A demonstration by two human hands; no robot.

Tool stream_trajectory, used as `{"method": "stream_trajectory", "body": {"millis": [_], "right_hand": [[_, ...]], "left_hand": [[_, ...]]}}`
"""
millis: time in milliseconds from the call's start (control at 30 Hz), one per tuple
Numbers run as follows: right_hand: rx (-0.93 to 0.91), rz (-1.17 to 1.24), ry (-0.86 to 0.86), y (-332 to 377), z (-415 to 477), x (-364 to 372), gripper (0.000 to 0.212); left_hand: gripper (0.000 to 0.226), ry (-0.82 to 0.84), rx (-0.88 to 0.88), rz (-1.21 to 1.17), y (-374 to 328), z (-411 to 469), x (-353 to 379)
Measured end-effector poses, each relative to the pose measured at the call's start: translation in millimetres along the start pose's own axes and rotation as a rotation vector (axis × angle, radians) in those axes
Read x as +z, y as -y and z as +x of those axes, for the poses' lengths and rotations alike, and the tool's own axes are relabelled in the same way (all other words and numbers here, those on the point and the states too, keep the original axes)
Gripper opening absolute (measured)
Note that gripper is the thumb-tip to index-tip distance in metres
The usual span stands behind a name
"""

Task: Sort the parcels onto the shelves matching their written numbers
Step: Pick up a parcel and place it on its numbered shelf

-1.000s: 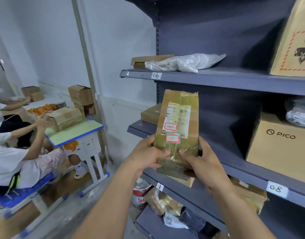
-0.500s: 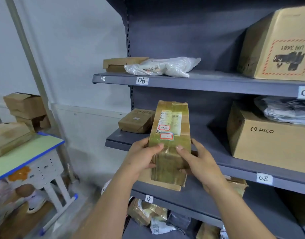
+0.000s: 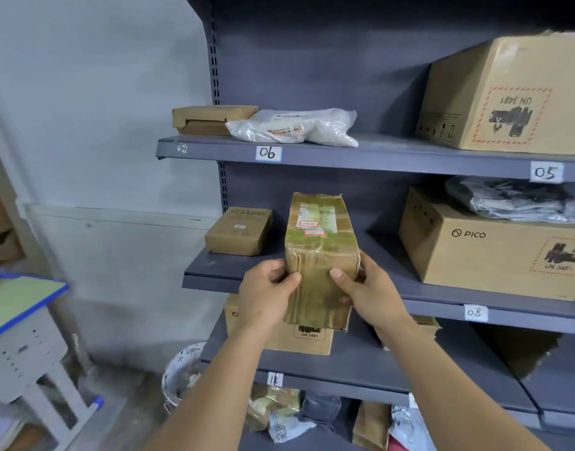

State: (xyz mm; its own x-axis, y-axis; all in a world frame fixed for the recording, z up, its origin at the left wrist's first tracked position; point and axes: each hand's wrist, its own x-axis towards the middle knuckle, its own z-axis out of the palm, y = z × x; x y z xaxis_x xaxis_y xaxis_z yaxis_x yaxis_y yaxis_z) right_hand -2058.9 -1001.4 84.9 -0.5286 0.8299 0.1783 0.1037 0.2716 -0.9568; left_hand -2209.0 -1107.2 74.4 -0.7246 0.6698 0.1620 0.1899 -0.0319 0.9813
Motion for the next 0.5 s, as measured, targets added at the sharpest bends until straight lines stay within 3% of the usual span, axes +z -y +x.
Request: {"method": "stream_trajectory", "body": {"millis": [433,500], "right_hand": [[0.041,-0.029,-0.021,-12,95,24,0.048],[0.032,-0.034,-0.017,-14,107,30,0.047]], "left_hand": [[0.014,-0.039,0.038,0.142,9,83,0],[0.022,-0.055,0.031,0.155,10,96,-1]]}}
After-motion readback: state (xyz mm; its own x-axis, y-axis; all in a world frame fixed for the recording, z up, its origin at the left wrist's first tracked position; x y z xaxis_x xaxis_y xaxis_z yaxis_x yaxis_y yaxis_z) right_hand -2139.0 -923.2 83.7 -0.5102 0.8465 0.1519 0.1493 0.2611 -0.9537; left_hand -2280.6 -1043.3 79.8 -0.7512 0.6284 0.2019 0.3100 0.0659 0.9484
